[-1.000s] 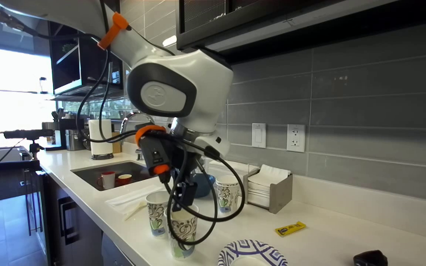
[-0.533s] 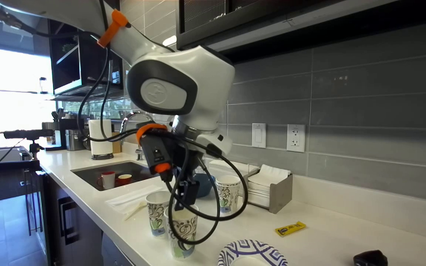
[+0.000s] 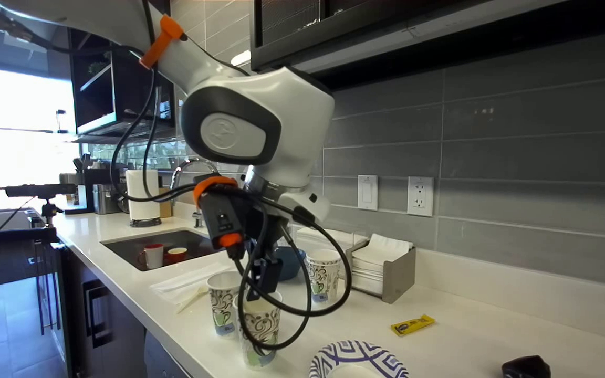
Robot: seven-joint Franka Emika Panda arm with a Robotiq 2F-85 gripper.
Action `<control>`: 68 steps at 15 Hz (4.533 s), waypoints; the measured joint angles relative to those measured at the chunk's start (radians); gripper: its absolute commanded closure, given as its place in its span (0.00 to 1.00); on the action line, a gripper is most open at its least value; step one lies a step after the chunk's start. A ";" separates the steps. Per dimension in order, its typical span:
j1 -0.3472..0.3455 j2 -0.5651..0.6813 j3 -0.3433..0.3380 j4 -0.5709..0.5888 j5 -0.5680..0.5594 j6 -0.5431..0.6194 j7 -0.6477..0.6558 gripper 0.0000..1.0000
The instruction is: Remove the fork from the cup on the left and put it in the cup on the right then remove the spoon from the cup on the right and put it in the cup on the left.
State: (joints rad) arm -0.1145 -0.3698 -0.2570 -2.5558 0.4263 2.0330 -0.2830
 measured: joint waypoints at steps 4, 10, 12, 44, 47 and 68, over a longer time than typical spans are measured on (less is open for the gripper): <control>0.000 0.001 0.001 -0.001 0.000 -0.009 0.000 0.00; 0.001 0.008 0.004 -0.001 0.000 -0.032 0.000 0.00; 0.002 0.010 0.005 0.000 0.000 -0.036 0.000 0.00; -0.128 -0.047 0.005 -0.062 0.002 -0.098 0.418 0.00; -0.136 -0.027 -0.006 -0.061 0.044 -0.086 0.443 0.26; -0.186 0.000 -0.020 -0.061 0.078 -0.070 0.532 0.82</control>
State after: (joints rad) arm -0.3008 -0.3702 -0.2766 -2.6164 0.5042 1.9627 0.2489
